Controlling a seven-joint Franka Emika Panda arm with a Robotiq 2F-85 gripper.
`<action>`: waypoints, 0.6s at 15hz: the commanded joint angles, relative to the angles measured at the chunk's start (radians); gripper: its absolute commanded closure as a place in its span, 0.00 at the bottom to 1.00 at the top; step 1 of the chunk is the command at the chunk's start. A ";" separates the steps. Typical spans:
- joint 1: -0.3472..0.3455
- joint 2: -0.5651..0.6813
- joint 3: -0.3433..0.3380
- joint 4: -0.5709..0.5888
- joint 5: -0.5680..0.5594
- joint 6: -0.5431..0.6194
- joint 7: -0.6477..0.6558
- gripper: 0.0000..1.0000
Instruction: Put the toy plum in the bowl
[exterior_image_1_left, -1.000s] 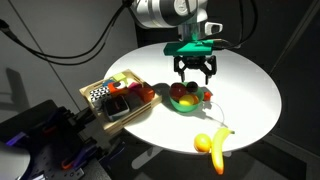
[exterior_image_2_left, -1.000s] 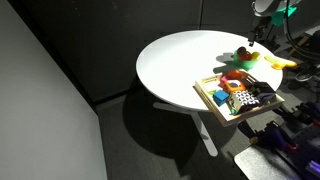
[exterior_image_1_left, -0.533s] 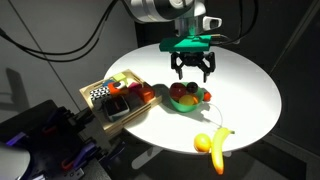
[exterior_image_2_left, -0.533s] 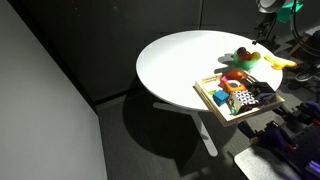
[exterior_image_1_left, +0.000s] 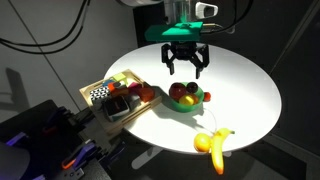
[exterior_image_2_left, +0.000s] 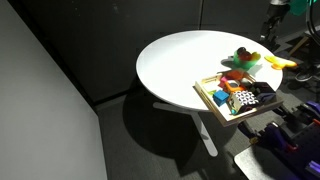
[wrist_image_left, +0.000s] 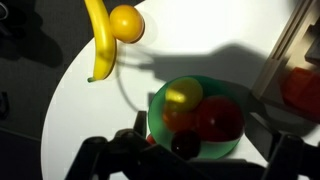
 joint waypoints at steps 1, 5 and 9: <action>0.006 -0.095 -0.011 -0.072 -0.022 -0.063 0.025 0.00; 0.008 -0.165 -0.020 -0.113 -0.043 -0.168 0.024 0.00; 0.009 -0.238 -0.023 -0.154 -0.060 -0.256 0.025 0.00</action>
